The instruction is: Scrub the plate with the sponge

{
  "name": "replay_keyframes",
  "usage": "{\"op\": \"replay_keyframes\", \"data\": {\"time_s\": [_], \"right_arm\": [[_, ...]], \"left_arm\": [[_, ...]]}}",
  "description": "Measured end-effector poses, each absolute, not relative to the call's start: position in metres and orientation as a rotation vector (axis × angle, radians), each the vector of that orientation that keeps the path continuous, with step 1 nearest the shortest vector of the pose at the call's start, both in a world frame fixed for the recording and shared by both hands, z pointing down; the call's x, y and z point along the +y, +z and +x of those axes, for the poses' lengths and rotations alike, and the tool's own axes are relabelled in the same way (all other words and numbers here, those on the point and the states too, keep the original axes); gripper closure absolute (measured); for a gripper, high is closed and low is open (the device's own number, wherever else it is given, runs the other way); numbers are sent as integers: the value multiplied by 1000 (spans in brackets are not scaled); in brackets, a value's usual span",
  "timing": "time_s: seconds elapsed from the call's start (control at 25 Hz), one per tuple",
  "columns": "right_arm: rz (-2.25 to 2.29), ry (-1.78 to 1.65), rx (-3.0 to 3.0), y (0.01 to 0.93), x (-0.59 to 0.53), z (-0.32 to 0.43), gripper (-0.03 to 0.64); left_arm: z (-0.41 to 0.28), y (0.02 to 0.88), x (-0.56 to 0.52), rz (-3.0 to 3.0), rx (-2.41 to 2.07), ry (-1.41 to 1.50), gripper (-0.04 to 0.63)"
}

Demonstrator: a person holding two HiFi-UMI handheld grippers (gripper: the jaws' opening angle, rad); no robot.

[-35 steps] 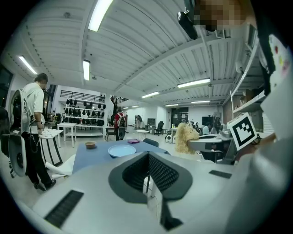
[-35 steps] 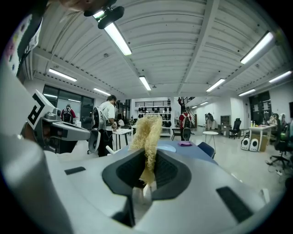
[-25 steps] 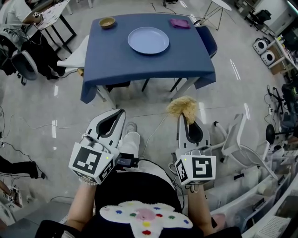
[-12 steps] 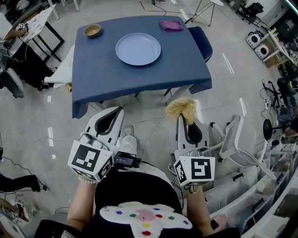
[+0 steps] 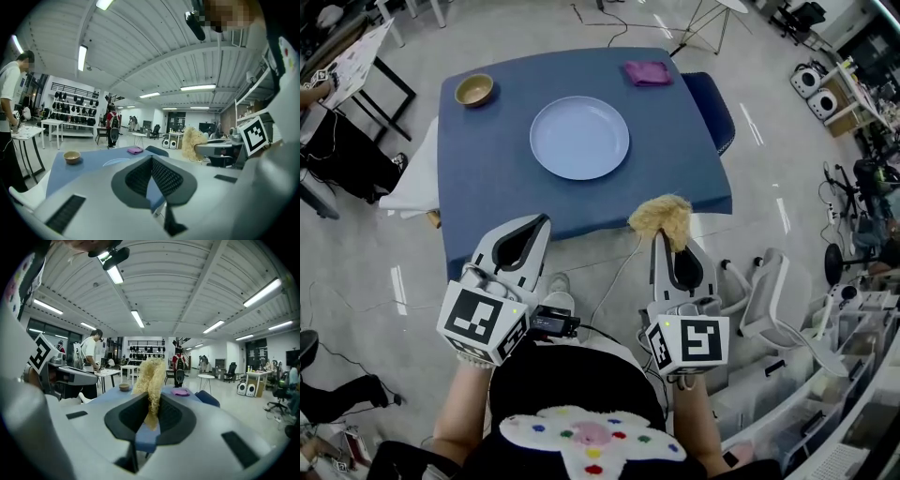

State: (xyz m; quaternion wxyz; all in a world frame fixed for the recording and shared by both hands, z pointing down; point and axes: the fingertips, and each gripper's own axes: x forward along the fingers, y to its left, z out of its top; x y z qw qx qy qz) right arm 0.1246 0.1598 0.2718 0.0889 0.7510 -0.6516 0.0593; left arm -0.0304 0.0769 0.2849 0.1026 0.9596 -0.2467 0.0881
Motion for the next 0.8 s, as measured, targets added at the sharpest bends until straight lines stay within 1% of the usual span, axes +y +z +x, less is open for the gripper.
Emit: {"op": "replay_keyframes", "data": {"time_s": [0.36,0.8], "right_arm": [[2236,180,-1915,270,84,129,569],[2227,213,-1894,281,60,131,569]], "left_arm": [[-28,290,3,2811,-713,251,586],[-29,308,-25,2749,-723,264,586]]}}
